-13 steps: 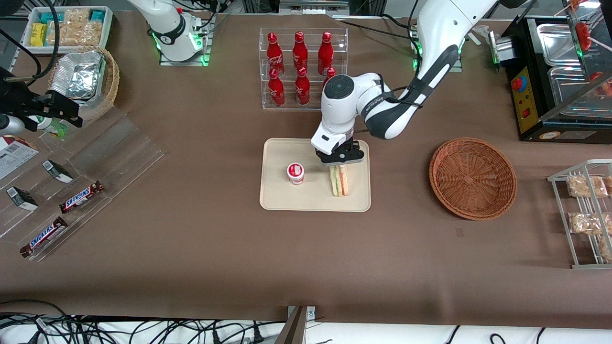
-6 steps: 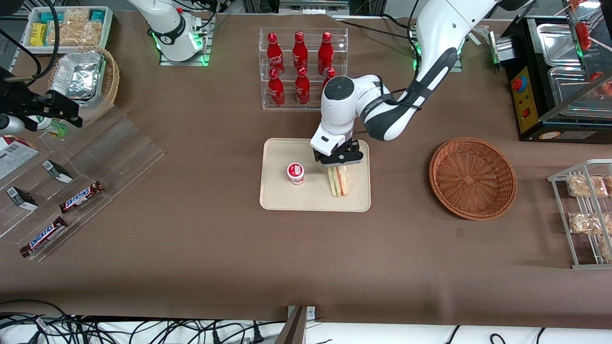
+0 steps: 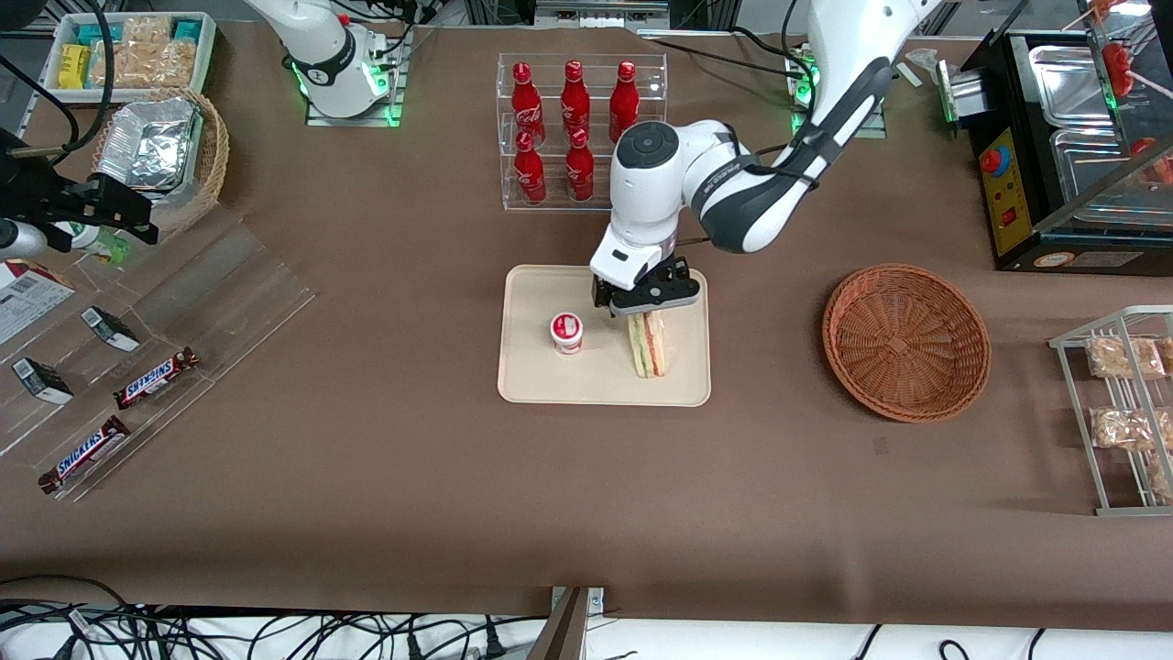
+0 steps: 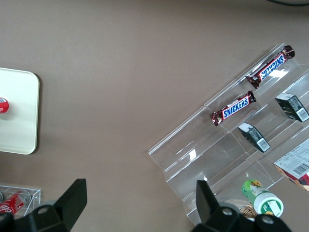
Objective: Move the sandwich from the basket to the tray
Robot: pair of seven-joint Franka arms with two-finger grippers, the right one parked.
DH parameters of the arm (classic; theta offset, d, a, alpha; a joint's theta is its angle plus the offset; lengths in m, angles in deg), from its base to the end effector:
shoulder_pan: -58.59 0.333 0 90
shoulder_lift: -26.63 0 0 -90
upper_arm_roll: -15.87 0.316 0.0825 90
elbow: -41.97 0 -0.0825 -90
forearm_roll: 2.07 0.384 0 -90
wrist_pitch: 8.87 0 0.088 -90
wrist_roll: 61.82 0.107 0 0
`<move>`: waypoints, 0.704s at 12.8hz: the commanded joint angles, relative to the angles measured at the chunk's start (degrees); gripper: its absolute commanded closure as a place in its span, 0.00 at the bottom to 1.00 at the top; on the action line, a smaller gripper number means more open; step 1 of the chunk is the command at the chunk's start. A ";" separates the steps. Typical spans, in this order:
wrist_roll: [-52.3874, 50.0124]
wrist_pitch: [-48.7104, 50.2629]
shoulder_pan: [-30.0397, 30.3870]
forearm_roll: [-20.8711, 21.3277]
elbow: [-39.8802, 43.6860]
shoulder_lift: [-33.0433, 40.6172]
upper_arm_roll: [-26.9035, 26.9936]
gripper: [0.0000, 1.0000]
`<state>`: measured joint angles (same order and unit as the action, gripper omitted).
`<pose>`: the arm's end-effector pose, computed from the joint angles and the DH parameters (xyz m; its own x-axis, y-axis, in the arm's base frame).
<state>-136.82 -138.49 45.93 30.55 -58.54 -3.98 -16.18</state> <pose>0.5084 -0.4308 0.3095 0.9500 0.2440 0.1946 0.2474 -0.9689 0.0072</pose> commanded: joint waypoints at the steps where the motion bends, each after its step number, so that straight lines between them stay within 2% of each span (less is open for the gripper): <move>1: 1.61 6.72 2.72 -2.55 4.85 1.25 -0.92 0.00; 5: 16.70 22.44 7.54 -13.17 20.30 1.16 -0.74 0.00; 7: 22.33 28.88 11.05 -15.12 26.04 0.98 -0.65 0.00; 9: 28.48 31.61 13.35 -17.05 27.64 1.33 0.13 0.00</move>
<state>-113.91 -110.01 58.03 15.95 -33.38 -2.19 -16.27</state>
